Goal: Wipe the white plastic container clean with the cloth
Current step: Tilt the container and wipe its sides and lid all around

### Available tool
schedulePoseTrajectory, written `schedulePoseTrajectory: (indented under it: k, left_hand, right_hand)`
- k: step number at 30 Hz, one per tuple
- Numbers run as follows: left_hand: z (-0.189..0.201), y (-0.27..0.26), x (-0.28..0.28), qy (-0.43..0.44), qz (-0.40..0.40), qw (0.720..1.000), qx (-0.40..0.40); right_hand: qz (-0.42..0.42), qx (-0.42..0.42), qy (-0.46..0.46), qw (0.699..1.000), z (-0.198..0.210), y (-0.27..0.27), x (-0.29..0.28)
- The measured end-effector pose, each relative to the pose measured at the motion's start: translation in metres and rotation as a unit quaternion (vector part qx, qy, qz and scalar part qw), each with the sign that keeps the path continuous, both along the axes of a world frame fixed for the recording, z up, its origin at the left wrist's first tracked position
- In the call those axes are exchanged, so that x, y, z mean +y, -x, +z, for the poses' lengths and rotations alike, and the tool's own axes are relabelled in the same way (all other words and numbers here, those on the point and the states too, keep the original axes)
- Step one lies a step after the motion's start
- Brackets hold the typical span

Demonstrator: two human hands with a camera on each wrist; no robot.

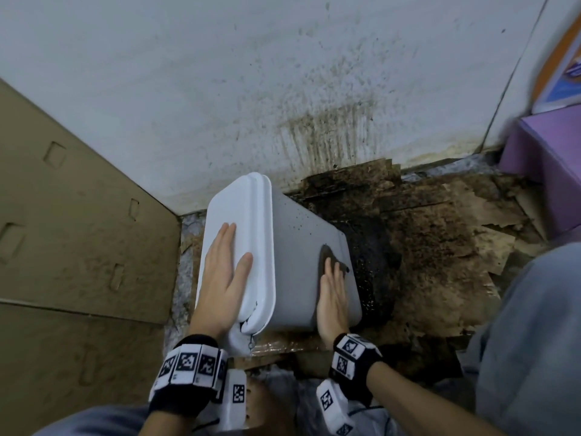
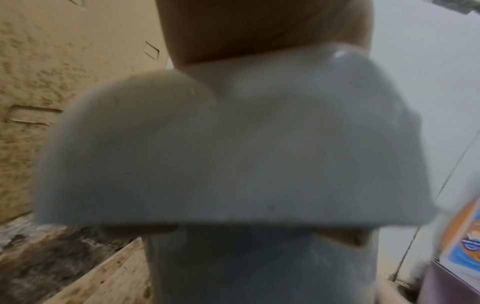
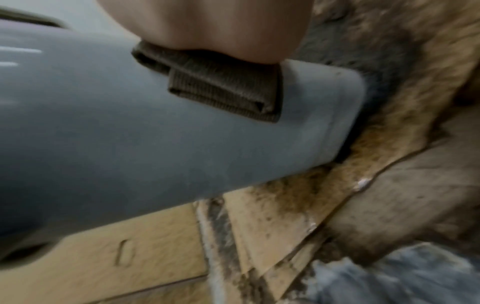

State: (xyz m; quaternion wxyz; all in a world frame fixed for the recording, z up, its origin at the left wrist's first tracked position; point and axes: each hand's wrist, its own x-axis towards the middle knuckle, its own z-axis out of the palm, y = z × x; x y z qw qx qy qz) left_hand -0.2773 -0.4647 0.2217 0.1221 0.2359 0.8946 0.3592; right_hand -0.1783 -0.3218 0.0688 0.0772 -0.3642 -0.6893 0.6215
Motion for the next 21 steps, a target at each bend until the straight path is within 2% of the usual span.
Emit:
schedulePoseTrajectory:
  k: [4,8,11,14,18,21]
  left_hand:
    - [0.000,-0.001,0.002,0.001,-0.001,1.000,-0.002]
    - [-0.001,0.000,0.002,0.001,-0.003,1.000,0.002]
    - [0.000,-0.001,0.004,-0.004,-0.002,1.000,0.004]
    - [0.000,-0.001,0.003,-0.013,0.000,1.000,0.002]
    - [0.001,0.000,0.001,-0.012,0.003,1.000,0.006]
    - [0.001,-0.001,0.002,-0.010,0.007,1.000,0.005]
  right_hand:
    - [0.057,0.073,-0.072,0.993,0.053,0.008,-0.027]
    - [0.096,0.152,-0.130,0.975,0.068,0.007,-0.032]
    - [0.113,0.175,-0.152,0.966,0.056,-0.002,-0.019]
    - [0.115,0.158,-0.163,0.967,0.024,-0.013,-0.004]
    - [0.047,0.057,-0.069,0.995,-0.030,-0.021,0.013]
    - [0.021,-0.005,-0.015,1.000,-0.051,-0.021,0.025]
